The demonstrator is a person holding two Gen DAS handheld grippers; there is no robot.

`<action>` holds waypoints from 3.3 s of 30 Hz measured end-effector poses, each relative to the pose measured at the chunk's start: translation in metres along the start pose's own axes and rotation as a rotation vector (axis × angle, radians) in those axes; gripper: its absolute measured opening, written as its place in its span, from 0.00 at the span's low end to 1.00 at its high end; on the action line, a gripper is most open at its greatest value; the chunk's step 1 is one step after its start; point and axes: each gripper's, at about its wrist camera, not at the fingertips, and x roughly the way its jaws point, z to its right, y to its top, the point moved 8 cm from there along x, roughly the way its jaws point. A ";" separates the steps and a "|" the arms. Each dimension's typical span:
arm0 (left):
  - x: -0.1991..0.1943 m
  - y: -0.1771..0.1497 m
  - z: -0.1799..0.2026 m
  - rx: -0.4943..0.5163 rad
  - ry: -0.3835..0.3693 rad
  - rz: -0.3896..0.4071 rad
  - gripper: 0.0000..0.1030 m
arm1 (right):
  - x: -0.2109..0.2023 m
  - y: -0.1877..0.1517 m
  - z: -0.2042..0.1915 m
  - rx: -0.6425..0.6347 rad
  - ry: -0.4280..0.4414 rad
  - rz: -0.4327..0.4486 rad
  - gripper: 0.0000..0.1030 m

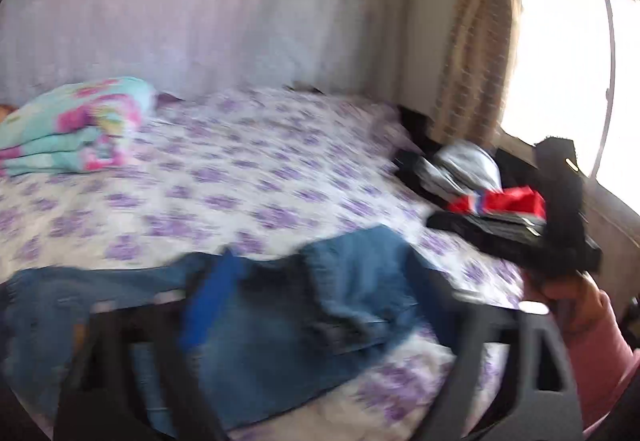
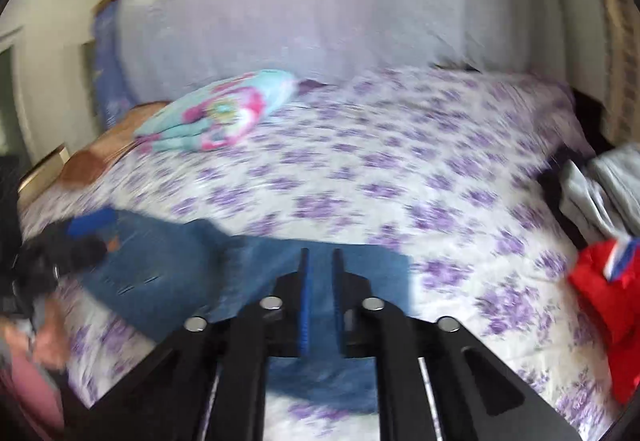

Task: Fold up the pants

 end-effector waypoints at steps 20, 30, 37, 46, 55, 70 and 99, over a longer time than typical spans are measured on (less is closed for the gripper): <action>0.097 -0.074 0.014 -0.100 -0.127 -0.304 0.26 | 0.015 -0.021 0.019 0.098 0.101 -0.037 0.10; 0.093 -0.063 0.015 -0.111 -0.122 -0.307 0.32 | 0.018 -0.103 0.030 0.216 0.024 -0.086 0.09; 0.105 -0.014 0.006 -0.087 -0.081 -0.240 0.62 | 0.019 -0.103 0.031 0.199 0.035 -0.075 0.09; 0.133 -0.038 -0.047 -0.253 -0.023 -0.348 0.03 | 0.019 -0.103 0.032 0.206 0.050 -0.059 0.09; 0.079 -0.010 0.009 -0.044 0.027 -0.185 0.41 | 0.008 -0.067 0.030 0.311 0.208 -0.046 0.13; 0.081 -0.038 0.016 0.051 0.084 -0.220 0.66 | 0.031 -0.033 0.024 0.381 0.273 -0.055 0.08; -0.142 -0.084 -0.198 -0.371 0.603 -0.059 0.96 | -0.001 -0.089 -0.187 -0.204 0.282 -0.017 0.86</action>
